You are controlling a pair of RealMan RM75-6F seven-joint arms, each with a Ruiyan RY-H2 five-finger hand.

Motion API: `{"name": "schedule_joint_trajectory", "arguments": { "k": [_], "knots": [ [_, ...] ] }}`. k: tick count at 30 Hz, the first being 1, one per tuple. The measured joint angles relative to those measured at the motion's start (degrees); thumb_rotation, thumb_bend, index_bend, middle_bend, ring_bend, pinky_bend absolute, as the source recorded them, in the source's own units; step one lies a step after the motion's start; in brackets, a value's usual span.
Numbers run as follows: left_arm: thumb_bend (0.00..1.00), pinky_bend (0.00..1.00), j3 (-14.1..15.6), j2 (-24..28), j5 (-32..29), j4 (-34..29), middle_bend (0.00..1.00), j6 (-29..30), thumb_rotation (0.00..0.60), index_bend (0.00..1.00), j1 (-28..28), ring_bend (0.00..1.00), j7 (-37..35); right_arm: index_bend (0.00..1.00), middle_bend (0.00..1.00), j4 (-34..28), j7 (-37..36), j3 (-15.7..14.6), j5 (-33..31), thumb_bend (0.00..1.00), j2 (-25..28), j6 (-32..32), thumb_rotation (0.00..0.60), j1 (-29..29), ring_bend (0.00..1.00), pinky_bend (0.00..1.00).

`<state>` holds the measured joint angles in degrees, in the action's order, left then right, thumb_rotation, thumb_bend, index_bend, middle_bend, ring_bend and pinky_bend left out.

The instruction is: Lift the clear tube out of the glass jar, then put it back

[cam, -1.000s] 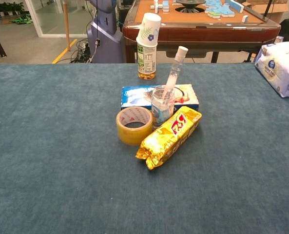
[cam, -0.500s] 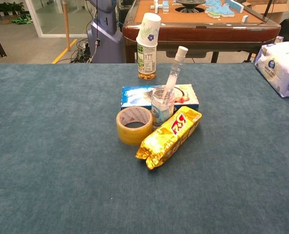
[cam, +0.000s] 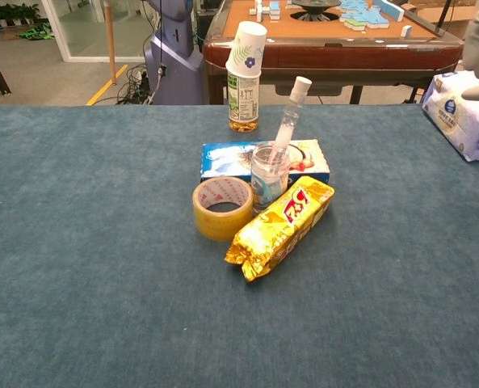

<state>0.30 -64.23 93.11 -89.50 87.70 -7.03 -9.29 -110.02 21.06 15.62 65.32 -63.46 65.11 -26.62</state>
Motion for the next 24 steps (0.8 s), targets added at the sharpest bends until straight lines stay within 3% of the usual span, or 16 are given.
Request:
{"name": "schedule_joint_trajectory", "arguments": {
  "k": [9, 11, 14, 18, 21, 24],
  "knots": [
    [0.14, 0.70, -0.26, 0.62, -0.26, -0.16, 0.70, 0.69, 0.600, 0.54, 0.37, 0.52, -0.97, 0.53, 0.73, -0.29, 5.48, 0.10, -6.14, 0.28, -4.03, -3.33, 0.600, -5.80, 0.59, 0.56],
    [0.14, 0.70, -0.35, 0.77, -0.38, -0.18, 0.70, 0.80, 0.600, 0.54, 0.44, 0.52, -1.24, 0.53, 0.79, 0.02, 6.71, -0.14, -7.49, 0.38, -4.94, -3.98, 0.600, -7.03, 0.64, 0.60],
    [0.14, 0.70, -0.39, 0.96, -0.53, -0.21, 0.70, 0.77, 0.600, 0.54, 0.50, 0.52, -1.42, 0.53, 0.92, 0.81, 8.60, -0.54, -9.67, 0.67, -6.02, -5.15, 0.600, -8.92, 0.77, 0.68],
    [0.14, 0.70, -0.41, 1.25, -0.69, -0.41, 0.70, 0.63, 0.600, 0.54, 0.55, 0.52, -1.51, 0.53, 1.00, 2.39, 10.52, -0.86, -13.01, 0.90, -7.74, -6.60, 0.600, -11.56, 0.89, 0.76],
    [0.14, 0.70, -0.44, 1.38, -0.83, -0.45, 0.70, 0.59, 0.600, 0.54, 0.60, 0.52, -1.77, 0.53, 1.00, 3.79, 11.07, -1.04, -15.14, 1.00, -9.16, -7.66, 0.600, -13.35, 0.94, 0.81],
    [0.14, 0.70, -0.49, 1.51, -0.87, -0.50, 0.70, 0.65, 0.600, 0.54, 0.66, 0.52, -2.02, 0.53, 1.00, 4.17, 10.57, -1.17, -16.66, 1.00, -9.60, -8.79, 0.600, -14.40, 0.96, 0.84]
  ]
}}
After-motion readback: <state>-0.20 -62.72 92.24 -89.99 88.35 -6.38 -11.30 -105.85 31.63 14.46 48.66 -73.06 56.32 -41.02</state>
